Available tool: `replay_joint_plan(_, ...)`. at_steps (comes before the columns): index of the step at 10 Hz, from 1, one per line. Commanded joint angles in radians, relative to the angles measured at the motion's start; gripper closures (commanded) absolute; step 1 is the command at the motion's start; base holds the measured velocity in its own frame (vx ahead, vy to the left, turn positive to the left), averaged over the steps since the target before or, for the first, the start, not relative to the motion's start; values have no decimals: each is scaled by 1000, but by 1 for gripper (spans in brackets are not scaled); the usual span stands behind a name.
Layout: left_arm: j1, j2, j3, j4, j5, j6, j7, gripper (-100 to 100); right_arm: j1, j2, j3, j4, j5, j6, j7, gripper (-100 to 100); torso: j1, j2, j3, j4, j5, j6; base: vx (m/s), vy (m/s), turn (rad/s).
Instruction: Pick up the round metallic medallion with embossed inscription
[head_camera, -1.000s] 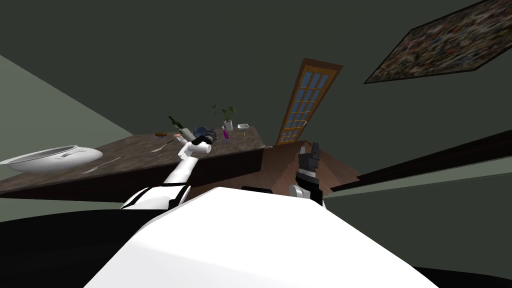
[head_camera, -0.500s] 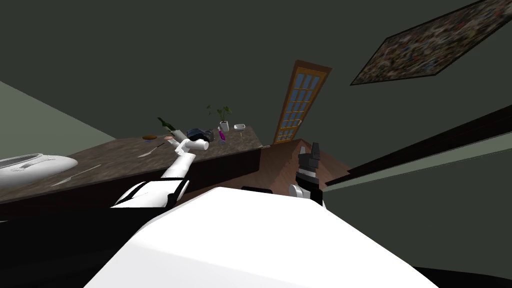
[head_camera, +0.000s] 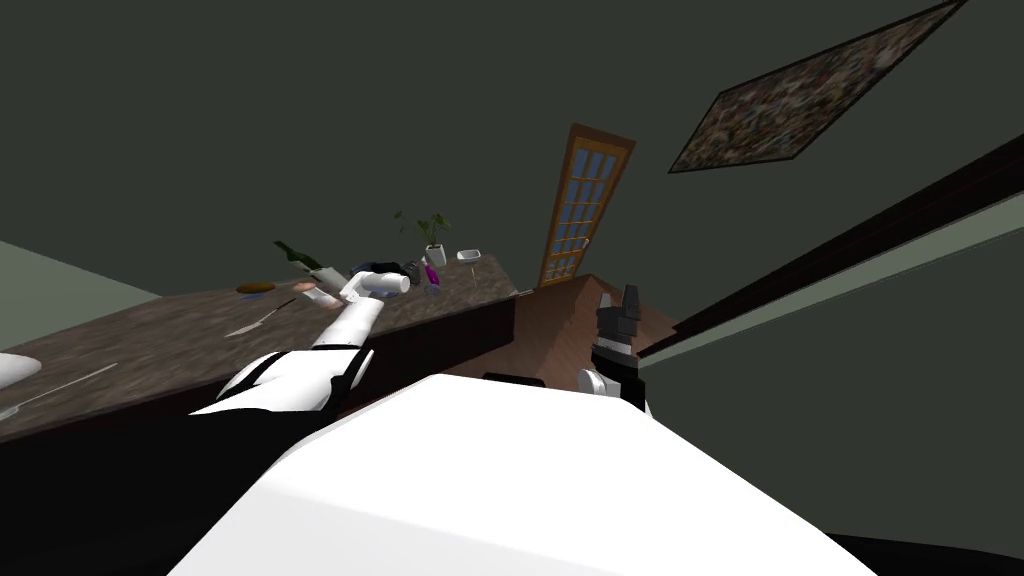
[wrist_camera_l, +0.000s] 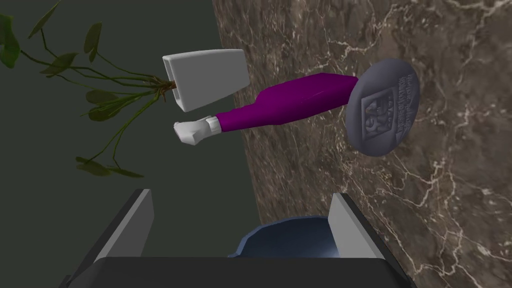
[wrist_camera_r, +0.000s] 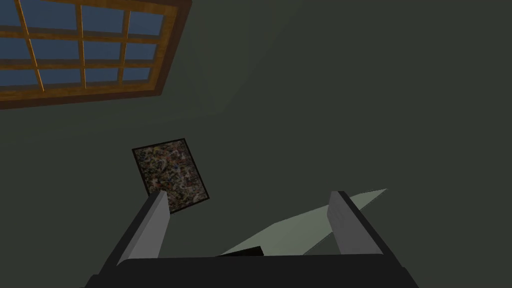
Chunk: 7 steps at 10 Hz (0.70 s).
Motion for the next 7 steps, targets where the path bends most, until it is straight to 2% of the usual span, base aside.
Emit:
replay_joint_plan(1,0,8,-1,50,13,16,-6,-100,0,0,0,0,0,0,0,0,0,0,0,0,0,0,7,8,19)
replay_joint_plan(2,-30,41,-4,102,39,59,-6,-100,0,0,0,0,0,0,0,0,0,1,0,0,0,-1,16,9,-225)
replay_joint_plan(3,-30,41,-4,111,39,81,-6,-100,0,0,0,0,0,0,0,0,-1,0,0,0,0,1,19,19,-151)
replay_joint_plan(4,-57,73,-9,152,64,115,-8,-100,0,0,0,0,0,0,0,0,0,0,0,0,0,0,34,21,-223)
replay_joint_plan(5,-57,73,-9,185,64,143,-8,-100,0,0,0,0,0,0,0,0,0,-1,0,0,0,1,33,30,-134)
replay_joint_plan(7,-57,73,-9,202,64,145,-8,-100,0,0,0,0,0,0,0,0,0,0,0,0,0,-1,7,10,18)
